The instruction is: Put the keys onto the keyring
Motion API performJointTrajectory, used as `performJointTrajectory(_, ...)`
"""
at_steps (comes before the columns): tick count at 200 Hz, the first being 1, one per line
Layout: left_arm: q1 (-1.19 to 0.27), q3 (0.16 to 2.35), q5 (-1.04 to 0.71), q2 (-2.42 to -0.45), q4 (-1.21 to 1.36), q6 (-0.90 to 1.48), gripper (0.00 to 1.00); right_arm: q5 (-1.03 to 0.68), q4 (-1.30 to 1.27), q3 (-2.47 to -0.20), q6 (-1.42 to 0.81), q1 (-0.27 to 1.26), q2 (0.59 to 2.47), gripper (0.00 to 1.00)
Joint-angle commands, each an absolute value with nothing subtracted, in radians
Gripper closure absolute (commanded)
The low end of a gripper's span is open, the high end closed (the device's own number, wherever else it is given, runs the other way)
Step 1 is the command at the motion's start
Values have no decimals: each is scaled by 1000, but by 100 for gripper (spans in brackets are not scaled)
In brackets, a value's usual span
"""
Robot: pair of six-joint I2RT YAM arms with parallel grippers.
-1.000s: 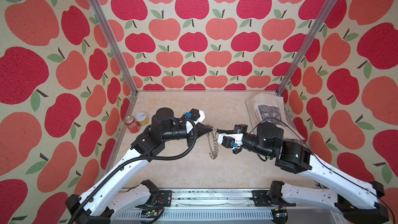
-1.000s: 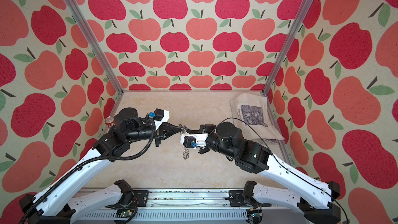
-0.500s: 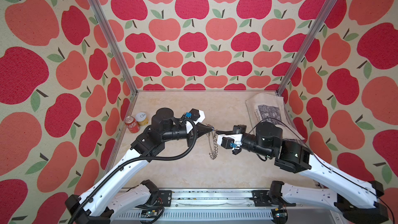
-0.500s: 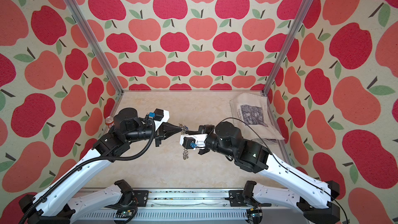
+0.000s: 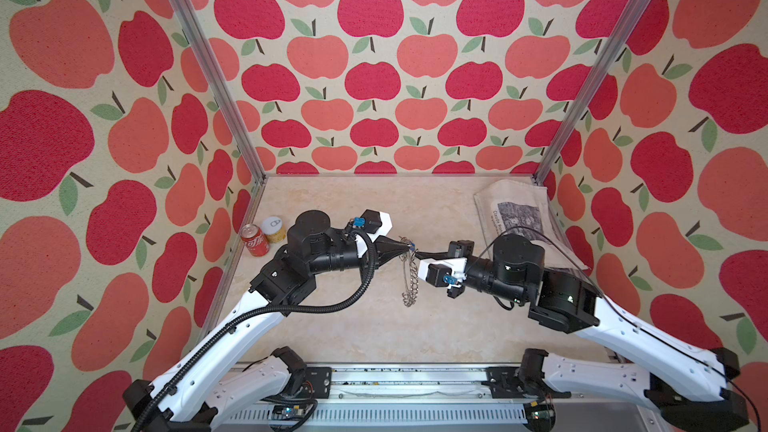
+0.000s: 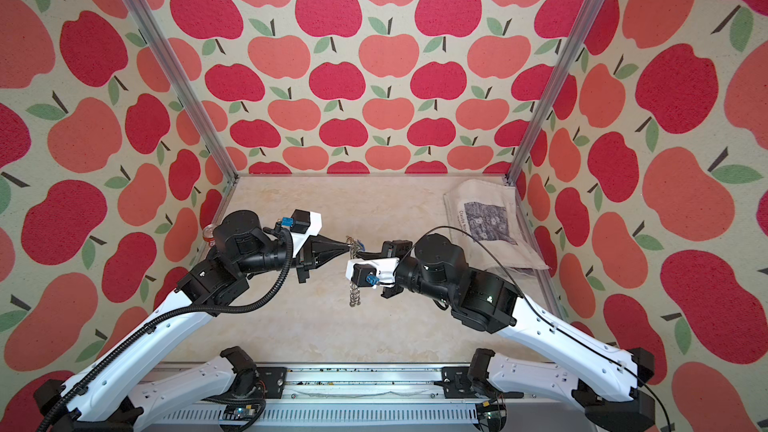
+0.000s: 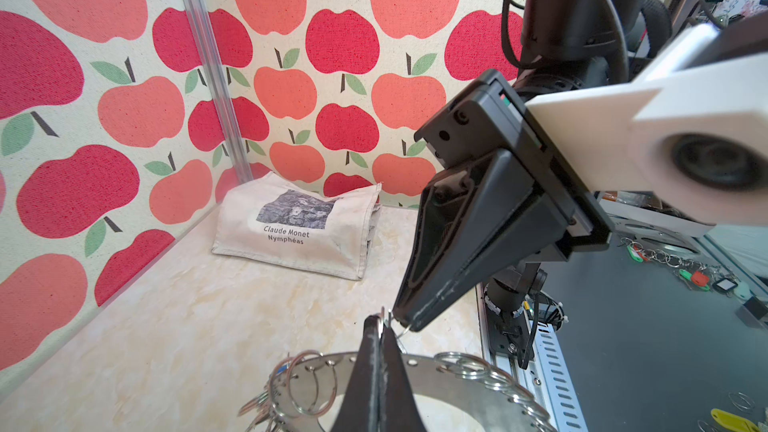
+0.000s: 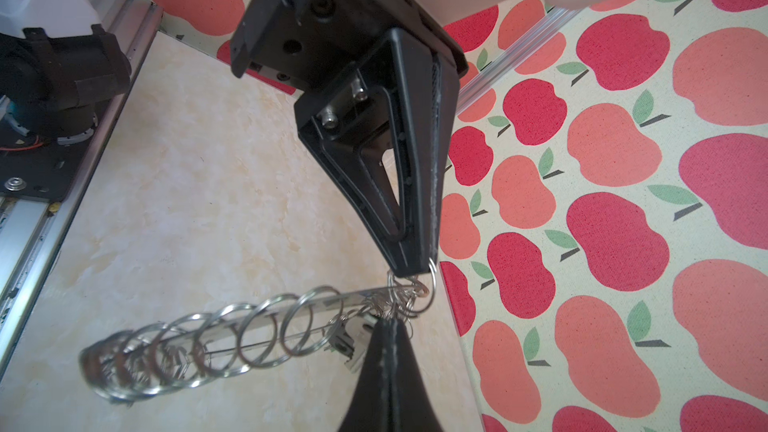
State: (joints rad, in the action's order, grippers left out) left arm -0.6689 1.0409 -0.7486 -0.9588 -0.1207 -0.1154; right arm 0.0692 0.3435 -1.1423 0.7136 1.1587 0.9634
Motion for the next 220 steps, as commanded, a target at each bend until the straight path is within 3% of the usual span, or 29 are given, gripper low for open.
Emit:
performJointTrajectory(1, -660, 1025, -761, -929, 49, -61, 100, 30, 341, -1131, 677, 1167, 951, 100)
performJointTrajectory(159, -636, 853, -762, -887, 495, 139, 100, -59, 220, -1080, 582, 1167, 949, 100)
performJointTrajectory(220, -630, 816, -808, -900, 632, 179, 100, -61, 264, -1109, 565, 1167, 904, 67)
